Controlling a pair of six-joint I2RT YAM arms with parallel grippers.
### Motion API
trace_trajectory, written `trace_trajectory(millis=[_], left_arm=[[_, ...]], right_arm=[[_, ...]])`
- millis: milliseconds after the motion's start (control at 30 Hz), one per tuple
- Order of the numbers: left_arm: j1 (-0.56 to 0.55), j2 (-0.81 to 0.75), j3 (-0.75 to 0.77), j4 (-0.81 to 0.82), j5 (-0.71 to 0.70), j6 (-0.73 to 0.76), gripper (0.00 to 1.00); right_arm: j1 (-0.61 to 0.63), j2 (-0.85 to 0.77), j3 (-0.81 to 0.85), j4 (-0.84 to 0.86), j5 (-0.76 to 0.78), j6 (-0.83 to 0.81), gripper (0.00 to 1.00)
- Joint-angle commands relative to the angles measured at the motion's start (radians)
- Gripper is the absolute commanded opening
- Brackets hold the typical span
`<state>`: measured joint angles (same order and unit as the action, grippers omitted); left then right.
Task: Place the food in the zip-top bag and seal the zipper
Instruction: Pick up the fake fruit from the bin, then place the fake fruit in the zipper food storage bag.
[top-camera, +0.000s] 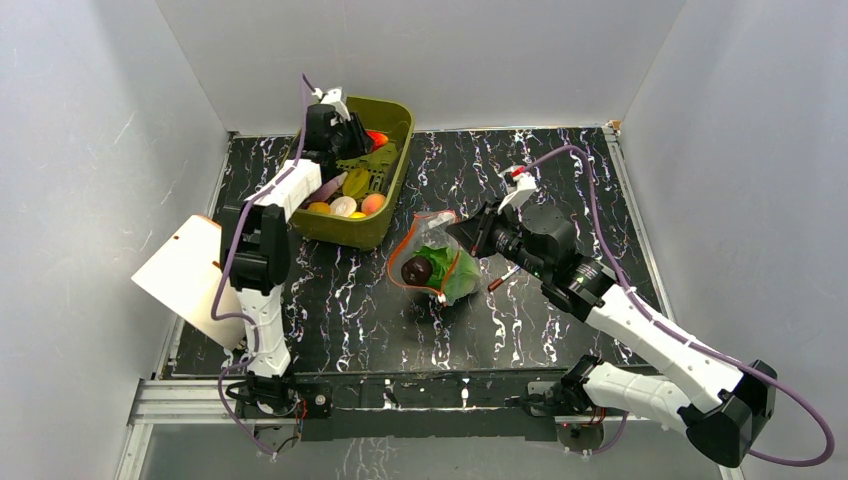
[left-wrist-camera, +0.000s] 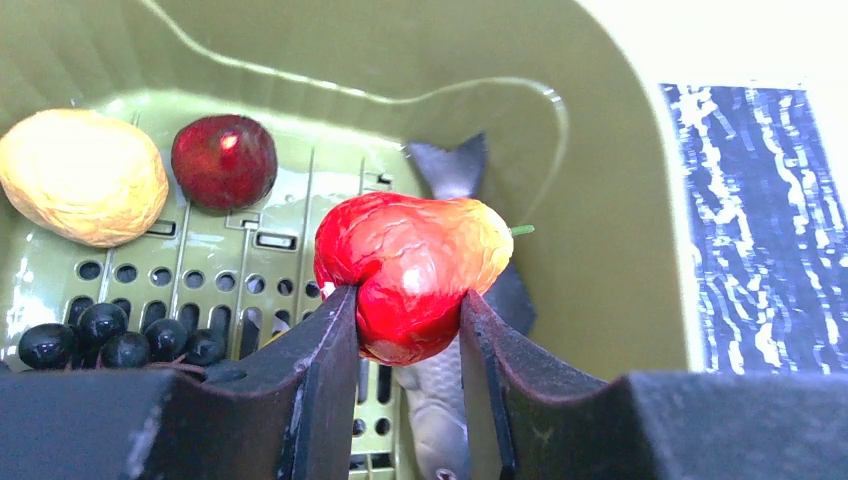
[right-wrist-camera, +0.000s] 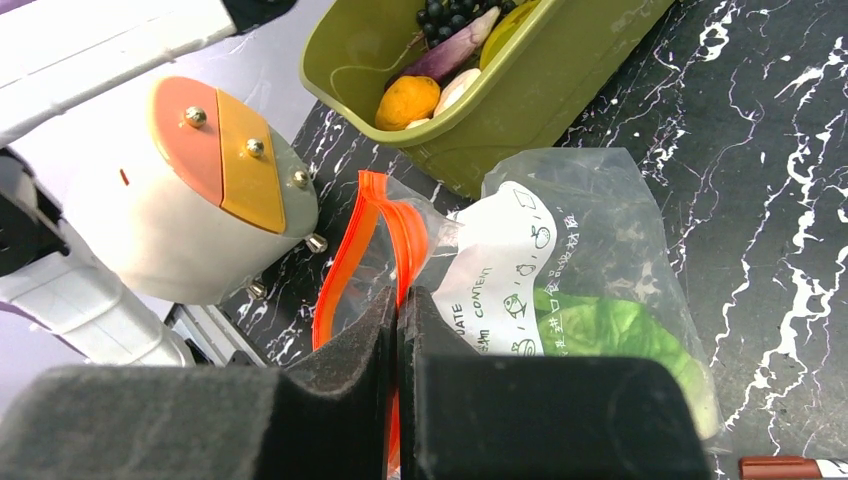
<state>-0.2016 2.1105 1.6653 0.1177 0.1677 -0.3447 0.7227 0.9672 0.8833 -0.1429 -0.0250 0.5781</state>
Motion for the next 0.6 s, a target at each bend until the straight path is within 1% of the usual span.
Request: trace_trajectory(millis=[0,200,433,567], left_arm=[[0.004,-0.128,-0.027,-0.025,0.059,-0.021,0.17],[0.004,-0.235,-0.080,-0.108,0.133,-0.032,0.17],[0.002,-0.423,-0.197,-0.159,0.273,-0.061,0.17],[0.002,-0.529,-0.257,-0.198,0.371,-0.046,0.17]], right_arm=[[0.003,-0.035,0.012,0.059,0.026,-0.001,0.00],[0.003,-0.028,0.019,0.052,0.029,0.000,0.00],[0.002,-0.002,0.030,0.052,0.045,0.013,0.00],[0.003,0.017,0.039,0.057,0.057,0.019,0.00]])
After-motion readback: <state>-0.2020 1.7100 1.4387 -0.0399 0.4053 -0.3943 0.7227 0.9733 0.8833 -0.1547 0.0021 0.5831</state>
